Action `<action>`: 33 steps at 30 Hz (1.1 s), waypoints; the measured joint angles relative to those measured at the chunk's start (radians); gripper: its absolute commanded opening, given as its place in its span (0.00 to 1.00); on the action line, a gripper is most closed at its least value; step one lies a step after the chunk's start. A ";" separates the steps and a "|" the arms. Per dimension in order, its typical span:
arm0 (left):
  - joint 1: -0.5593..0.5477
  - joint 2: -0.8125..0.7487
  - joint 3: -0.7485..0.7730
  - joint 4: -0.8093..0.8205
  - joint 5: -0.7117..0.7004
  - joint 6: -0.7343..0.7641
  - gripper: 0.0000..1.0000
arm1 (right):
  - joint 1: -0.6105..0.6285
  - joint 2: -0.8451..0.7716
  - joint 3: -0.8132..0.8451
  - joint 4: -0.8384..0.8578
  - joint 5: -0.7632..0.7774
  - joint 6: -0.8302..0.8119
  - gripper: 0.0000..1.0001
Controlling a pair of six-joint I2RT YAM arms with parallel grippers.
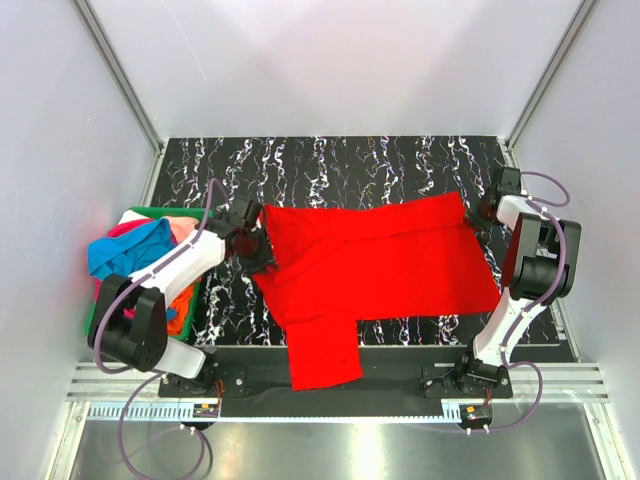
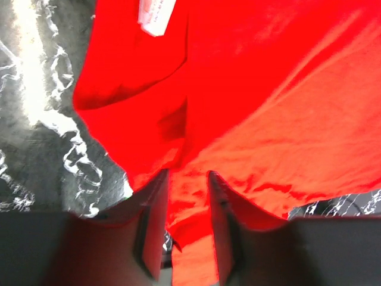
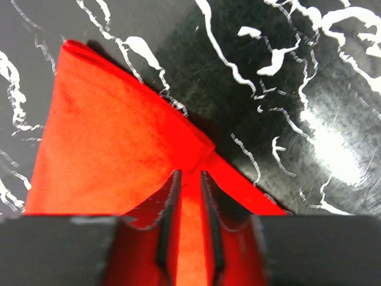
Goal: Fold and stack the t-shirts
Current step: Fold the tshirt
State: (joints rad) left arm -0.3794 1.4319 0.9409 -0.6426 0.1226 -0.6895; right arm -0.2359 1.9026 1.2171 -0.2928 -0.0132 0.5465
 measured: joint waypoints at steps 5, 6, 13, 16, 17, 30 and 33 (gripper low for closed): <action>0.055 0.092 0.186 -0.068 -0.027 0.043 0.44 | 0.000 -0.003 0.060 -0.053 -0.043 0.012 0.34; 0.076 0.127 0.253 -0.071 -0.031 0.055 0.45 | 0.000 -0.003 0.079 -0.055 -0.062 0.016 0.34; 0.177 0.412 0.599 -0.004 -0.021 0.124 0.49 | 0.006 0.049 0.251 -0.051 -0.176 -0.013 0.41; 0.189 0.542 0.670 0.003 -0.002 0.139 0.52 | 0.008 0.111 0.301 -0.043 -0.216 -0.029 0.43; 0.189 0.578 0.691 -0.001 0.003 0.142 0.52 | 0.008 0.130 0.312 -0.046 -0.220 -0.031 0.43; 0.194 0.776 0.834 -0.010 0.007 0.139 0.38 | 0.014 0.330 0.461 -0.103 -0.206 -0.010 0.36; 0.197 0.812 0.858 -0.013 0.000 0.129 0.14 | 0.014 0.361 0.501 -0.109 -0.169 -0.005 0.06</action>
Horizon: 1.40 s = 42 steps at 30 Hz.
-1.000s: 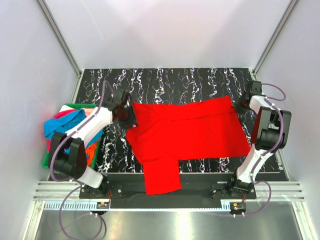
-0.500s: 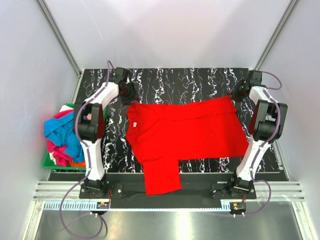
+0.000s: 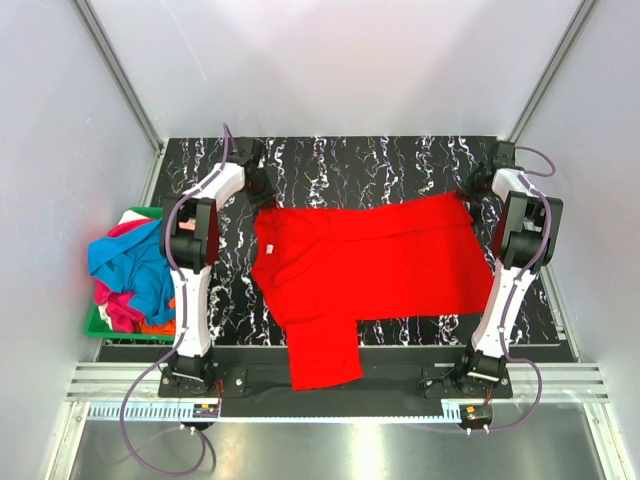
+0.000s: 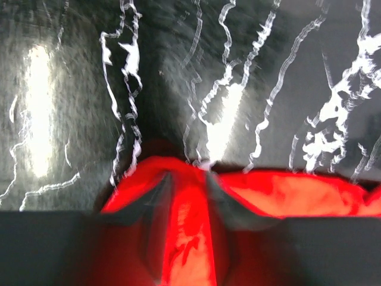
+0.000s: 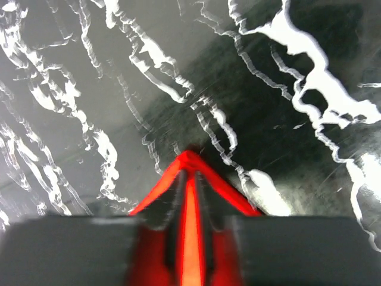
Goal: Fold and stack the t-shirts
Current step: Fold the tshirt
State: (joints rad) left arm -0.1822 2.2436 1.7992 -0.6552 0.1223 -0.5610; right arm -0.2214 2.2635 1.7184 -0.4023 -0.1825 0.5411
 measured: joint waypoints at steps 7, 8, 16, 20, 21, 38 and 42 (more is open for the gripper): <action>0.027 0.071 0.113 -0.002 -0.003 -0.024 0.00 | 0.001 0.023 0.039 -0.018 0.084 0.055 0.00; 0.032 0.072 0.123 0.000 -0.004 -0.032 0.00 | 0.002 0.024 0.043 -0.019 0.100 0.062 0.00; 0.071 0.020 0.064 0.034 -0.008 -0.108 0.13 | 0.004 0.029 0.077 -0.037 0.149 0.093 0.08; 0.075 -0.013 0.023 0.048 0.003 -0.127 0.35 | 0.017 0.025 0.094 -0.033 0.111 0.093 0.32; 0.075 -0.027 0.006 0.052 0.006 -0.129 0.36 | 0.023 0.021 0.092 -0.034 0.109 0.089 0.34; 0.082 -0.166 -0.113 0.044 0.008 -0.051 0.00 | 0.569 -0.413 -0.276 0.026 0.091 0.353 0.48; 0.093 -0.133 -0.113 0.045 0.013 -0.042 0.00 | 0.730 -0.392 -0.299 0.051 0.088 0.472 0.49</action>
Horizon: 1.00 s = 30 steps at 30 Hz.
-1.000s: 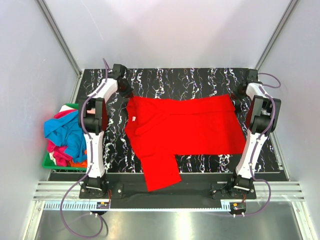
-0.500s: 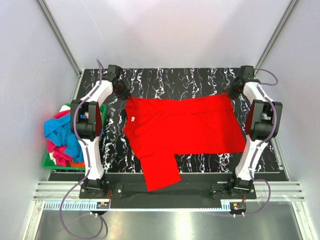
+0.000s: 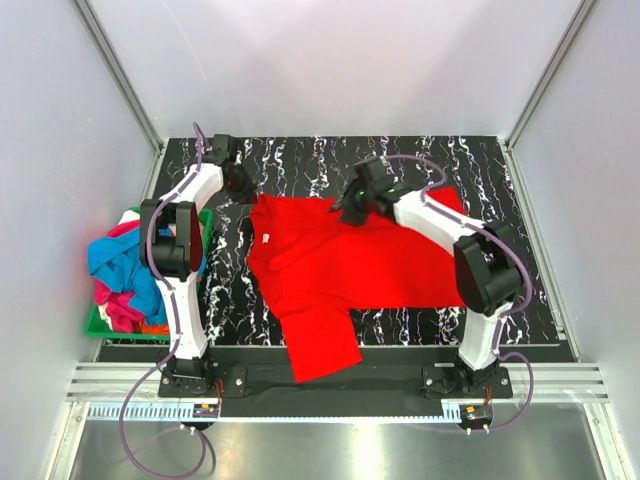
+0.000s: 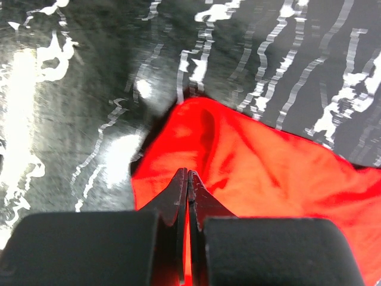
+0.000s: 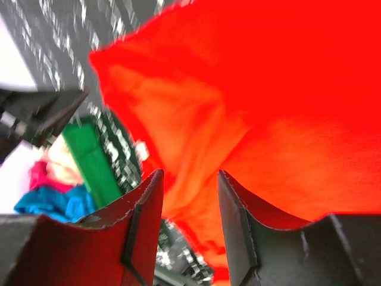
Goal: Fold and stack the t-shirts
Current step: Fold the tshirt
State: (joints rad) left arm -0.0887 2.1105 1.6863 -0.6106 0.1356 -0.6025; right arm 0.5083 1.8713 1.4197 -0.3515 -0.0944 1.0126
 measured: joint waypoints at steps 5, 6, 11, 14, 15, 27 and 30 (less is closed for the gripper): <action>0.026 0.053 0.000 0.000 0.027 0.005 0.00 | 0.114 0.076 0.005 0.052 0.012 0.104 0.50; 0.029 0.064 0.000 0.000 0.039 0.008 0.00 | 0.134 0.100 0.011 0.060 0.017 0.114 0.50; 0.037 0.092 0.000 0.004 0.066 0.008 0.00 | 0.199 0.183 0.026 0.093 0.021 0.135 0.51; 0.037 0.092 0.000 0.006 0.062 0.009 0.00 | 0.225 0.216 0.045 0.102 0.021 0.142 0.51; 0.037 0.092 0.000 0.006 0.061 0.010 0.00 | 0.233 0.224 0.054 0.106 0.021 0.144 0.52; 0.035 0.092 0.000 0.006 0.054 0.011 0.00 | 0.297 0.279 0.108 0.144 0.024 0.174 0.52; 0.035 0.092 0.000 0.006 0.053 0.011 0.00 | 0.303 0.300 0.111 0.144 0.024 0.178 0.51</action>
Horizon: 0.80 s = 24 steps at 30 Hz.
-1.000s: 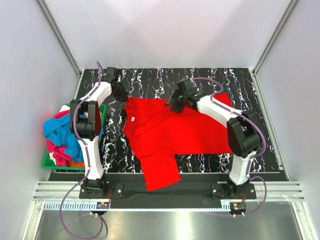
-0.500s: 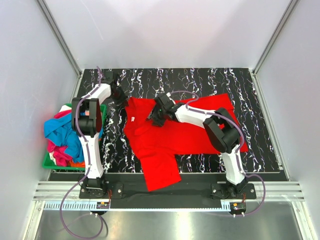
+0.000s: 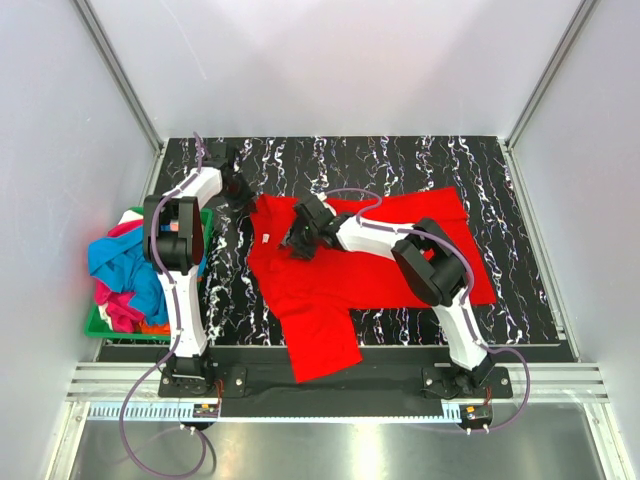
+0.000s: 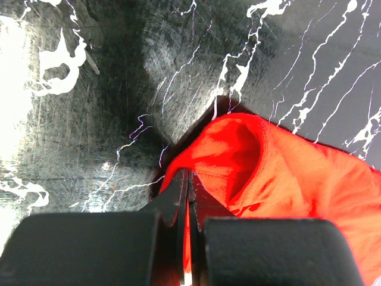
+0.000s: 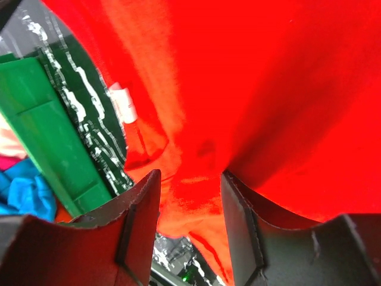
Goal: Fold and stack the t-shirts
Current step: Fold the tshirt
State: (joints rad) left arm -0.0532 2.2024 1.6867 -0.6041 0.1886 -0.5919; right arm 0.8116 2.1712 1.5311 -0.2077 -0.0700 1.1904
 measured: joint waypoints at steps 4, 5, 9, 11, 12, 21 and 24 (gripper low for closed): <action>0.000 0.000 0.000 0.000 -0.002 0.000 0.00 | 0.000 0.016 0.004 0.000 0.000 0.002 0.24; 0.000 0.000 0.000 0.000 -0.002 0.000 0.00 | 0.000 0.016 0.004 0.000 0.000 -0.001 0.06; 0.000 0.000 0.000 0.000 -0.006 0.000 0.00 | 0.000 0.015 0.003 0.000 0.005 -0.014 0.00; 0.000 0.000 0.000 0.000 -0.009 0.000 0.00 | 0.000 0.004 -0.006 0.000 0.010 -0.031 0.00; 0.000 0.000 0.000 0.000 -0.010 0.000 0.00 | 0.000 -0.010 -0.018 0.000 0.011 -0.042 0.00; 0.000 0.000 0.000 0.000 -0.017 0.000 0.00 | 0.000 -0.201 -0.131 0.001 0.045 -0.124 0.00; 0.000 0.000 0.000 0.000 -0.018 0.000 0.00 | 0.000 -0.229 -0.156 0.001 0.054 -0.149 0.00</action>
State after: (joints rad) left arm -0.0532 2.2024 1.6871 -0.6044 0.1707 -0.5922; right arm 0.8120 1.9423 1.3746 -0.2066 -0.0158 1.0416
